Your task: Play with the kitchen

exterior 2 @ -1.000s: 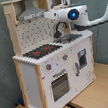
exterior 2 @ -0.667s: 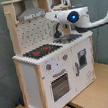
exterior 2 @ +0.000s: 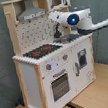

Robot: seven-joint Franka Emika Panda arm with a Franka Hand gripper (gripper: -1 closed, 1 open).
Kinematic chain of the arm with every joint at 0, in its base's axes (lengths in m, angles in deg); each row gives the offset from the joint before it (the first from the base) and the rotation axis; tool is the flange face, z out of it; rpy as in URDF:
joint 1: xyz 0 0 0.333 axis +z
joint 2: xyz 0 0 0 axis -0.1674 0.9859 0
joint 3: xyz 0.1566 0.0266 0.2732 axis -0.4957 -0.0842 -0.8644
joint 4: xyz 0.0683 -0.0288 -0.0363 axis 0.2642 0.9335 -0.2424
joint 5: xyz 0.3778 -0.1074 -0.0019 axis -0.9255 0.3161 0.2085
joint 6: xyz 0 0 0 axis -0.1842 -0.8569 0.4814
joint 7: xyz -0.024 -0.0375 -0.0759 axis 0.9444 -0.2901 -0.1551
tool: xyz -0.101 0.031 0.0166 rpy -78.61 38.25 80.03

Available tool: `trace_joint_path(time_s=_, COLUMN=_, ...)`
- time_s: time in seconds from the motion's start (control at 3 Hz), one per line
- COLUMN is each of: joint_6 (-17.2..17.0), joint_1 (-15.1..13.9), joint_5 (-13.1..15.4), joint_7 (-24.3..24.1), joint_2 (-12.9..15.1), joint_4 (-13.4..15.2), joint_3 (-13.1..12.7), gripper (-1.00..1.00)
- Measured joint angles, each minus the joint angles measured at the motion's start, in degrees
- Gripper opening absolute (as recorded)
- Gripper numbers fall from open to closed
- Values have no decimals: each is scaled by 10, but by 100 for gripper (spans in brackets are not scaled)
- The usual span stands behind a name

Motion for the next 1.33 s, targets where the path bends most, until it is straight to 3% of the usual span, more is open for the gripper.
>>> trace_joint_path(time_s=0.67, joint_6=-88, joint_1=28, joint_5=-39, joint_7=-80, joint_2=1, joint_4=4, joint_3=8, gripper=100)
trace_joint_path(time_s=1.33, joint_6=-146, joint_1=31, joint_5=-115, joint_7=-165, joint_2=2, joint_4=7, joint_3=6, gripper=100)
